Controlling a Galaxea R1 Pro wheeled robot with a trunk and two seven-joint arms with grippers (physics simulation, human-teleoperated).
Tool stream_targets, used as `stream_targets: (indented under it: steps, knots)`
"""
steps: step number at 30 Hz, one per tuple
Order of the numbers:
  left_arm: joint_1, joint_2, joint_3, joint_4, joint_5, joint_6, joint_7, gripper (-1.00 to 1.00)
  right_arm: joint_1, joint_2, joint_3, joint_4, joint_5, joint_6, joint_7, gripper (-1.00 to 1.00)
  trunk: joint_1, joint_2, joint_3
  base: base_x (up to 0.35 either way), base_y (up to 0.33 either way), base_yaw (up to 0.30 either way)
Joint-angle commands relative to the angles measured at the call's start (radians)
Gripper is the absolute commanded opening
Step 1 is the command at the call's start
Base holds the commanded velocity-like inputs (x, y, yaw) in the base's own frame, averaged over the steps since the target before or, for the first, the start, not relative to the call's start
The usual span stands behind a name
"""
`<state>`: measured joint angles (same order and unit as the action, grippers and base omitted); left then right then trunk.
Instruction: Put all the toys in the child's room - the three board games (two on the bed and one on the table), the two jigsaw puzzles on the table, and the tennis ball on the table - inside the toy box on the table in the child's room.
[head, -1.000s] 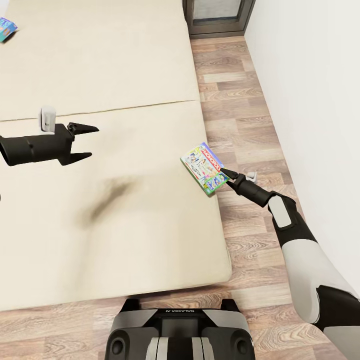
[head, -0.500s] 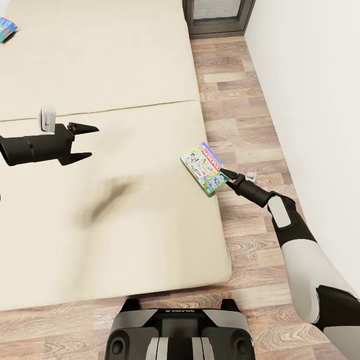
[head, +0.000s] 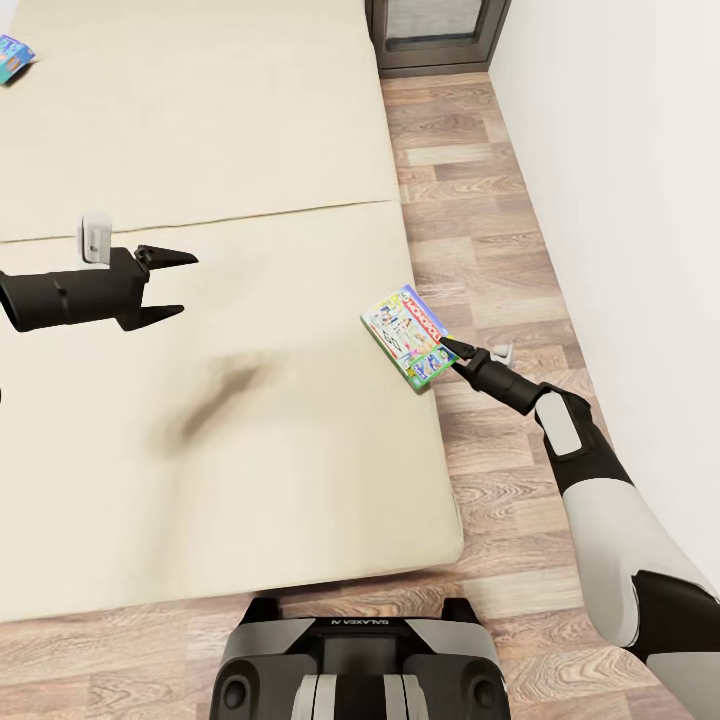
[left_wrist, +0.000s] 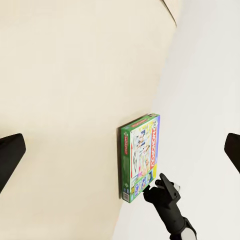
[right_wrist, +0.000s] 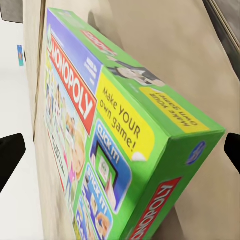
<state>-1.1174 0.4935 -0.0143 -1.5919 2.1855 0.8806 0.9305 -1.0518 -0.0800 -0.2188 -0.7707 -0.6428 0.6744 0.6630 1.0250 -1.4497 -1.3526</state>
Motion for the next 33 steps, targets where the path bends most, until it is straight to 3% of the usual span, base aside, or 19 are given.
stream_targets:
  steps: [1,33]
  knots:
    - [-0.001,0.000,-0.001,0.000,0.010,-0.001,0.010,1.00,0.000,0.000,-0.002,0.000,-0.003,0.007,0.001,1.00,0.000,0.000,0.000,0.000,0.000,0.000]
    - [-0.002,-0.004,0.000,0.000,0.010,-0.001,0.011,1.00,-0.003,0.028,0.001,0.002,-0.001,-0.001,0.000,1.00,0.000,0.000,0.000,0.000,0.000,0.000]
